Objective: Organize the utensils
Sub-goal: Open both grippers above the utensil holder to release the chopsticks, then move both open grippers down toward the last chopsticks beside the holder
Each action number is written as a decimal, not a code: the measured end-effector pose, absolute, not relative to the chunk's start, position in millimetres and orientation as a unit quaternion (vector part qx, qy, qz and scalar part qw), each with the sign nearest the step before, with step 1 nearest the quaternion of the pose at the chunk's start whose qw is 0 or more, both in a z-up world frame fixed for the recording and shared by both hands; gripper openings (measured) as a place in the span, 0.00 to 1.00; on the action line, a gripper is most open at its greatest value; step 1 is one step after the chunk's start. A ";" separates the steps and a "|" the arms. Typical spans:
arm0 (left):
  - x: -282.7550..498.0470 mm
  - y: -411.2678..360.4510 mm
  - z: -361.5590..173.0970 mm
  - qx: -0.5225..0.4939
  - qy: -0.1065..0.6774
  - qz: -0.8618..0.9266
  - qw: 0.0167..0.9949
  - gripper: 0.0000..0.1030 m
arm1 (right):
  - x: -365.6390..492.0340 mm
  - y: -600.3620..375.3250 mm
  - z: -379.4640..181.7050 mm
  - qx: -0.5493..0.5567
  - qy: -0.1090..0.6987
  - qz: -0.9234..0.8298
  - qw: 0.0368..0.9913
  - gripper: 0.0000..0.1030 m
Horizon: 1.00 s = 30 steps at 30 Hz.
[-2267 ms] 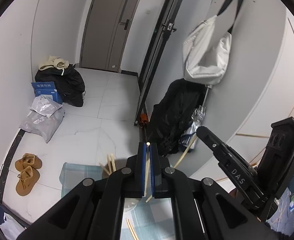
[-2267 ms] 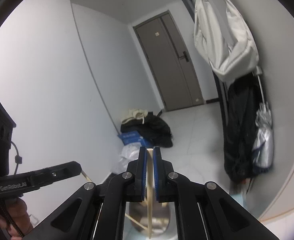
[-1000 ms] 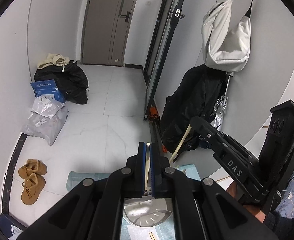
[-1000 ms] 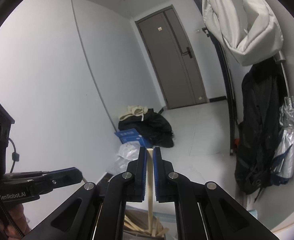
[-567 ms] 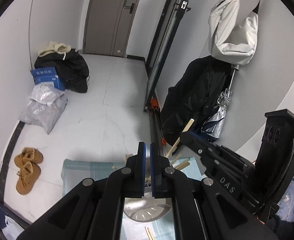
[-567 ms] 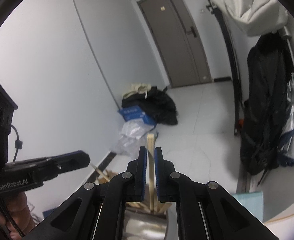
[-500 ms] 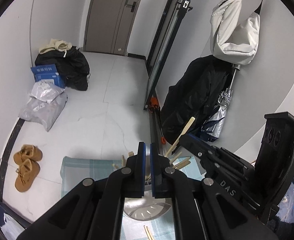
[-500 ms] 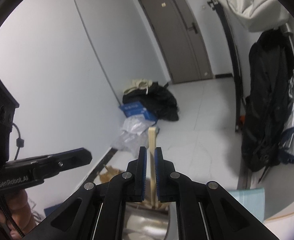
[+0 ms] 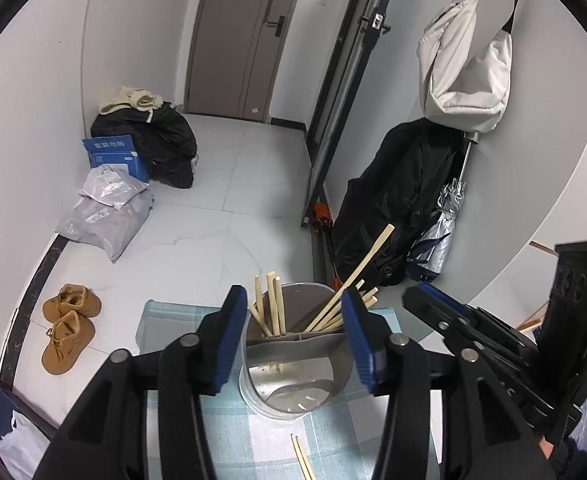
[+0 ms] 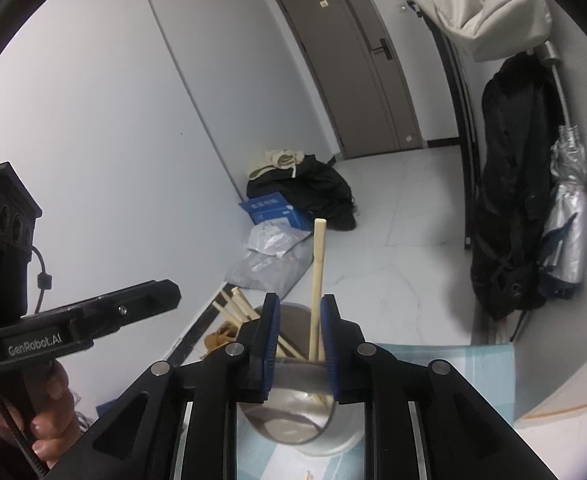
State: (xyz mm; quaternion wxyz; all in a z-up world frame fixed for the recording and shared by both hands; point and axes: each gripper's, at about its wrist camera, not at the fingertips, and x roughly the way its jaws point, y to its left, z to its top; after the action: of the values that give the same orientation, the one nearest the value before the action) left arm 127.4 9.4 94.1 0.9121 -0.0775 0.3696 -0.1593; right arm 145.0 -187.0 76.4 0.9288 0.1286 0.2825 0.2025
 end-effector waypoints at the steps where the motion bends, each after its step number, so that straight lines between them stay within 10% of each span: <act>1: 124.6 10.2 95.2 -0.079 0.368 -0.157 0.913 0.48 | 139.2 -188.5 78.4 0.128 0.280 0.201 0.930 0.28; 16: 59.2 5.3 106.3 -0.073 0.303 -0.112 0.944 0.79 | 63.7 -210.0 89.1 0.138 0.245 0.175 0.944 0.63; 30: 15.2 7.9 80.2 -0.074 0.278 -0.086 0.954 0.91 | 2.1 -212.3 62.3 0.140 0.239 0.158 0.948 0.75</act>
State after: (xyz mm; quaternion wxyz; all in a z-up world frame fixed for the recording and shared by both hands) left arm 15.2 7.9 80.2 0.9540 -0.0736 0.2777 -0.0857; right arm 2.1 -212.3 62.3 0.9477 0.1403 0.2394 0.1577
